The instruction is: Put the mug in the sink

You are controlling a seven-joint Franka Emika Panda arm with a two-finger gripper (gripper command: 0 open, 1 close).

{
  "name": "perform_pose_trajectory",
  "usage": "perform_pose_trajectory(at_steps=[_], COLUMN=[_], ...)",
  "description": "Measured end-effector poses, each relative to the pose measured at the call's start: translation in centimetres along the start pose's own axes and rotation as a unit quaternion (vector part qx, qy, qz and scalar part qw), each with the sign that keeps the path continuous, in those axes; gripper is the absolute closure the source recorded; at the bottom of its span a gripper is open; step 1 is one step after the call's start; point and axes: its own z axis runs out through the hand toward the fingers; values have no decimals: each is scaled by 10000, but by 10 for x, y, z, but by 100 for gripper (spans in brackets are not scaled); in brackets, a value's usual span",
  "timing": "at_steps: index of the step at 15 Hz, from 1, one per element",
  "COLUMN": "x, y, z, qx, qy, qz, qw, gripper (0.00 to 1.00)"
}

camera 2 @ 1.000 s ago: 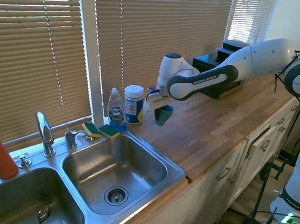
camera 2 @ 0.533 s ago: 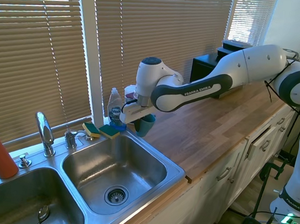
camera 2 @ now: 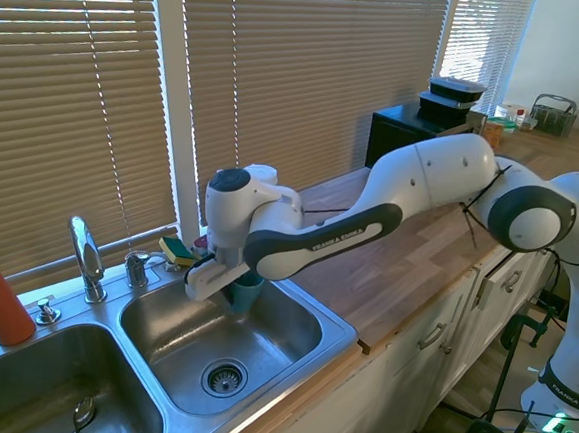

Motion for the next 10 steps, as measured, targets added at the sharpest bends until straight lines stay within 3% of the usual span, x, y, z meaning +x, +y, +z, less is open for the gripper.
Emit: perform_pose_trajectory(at_steps=[4,10], x=[-20,-41], y=[-17,-25], z=[79,144], qx=[-329,-761], qy=[-37,7], qz=[125,274], qw=[9994,9967], gripper=[100,100])
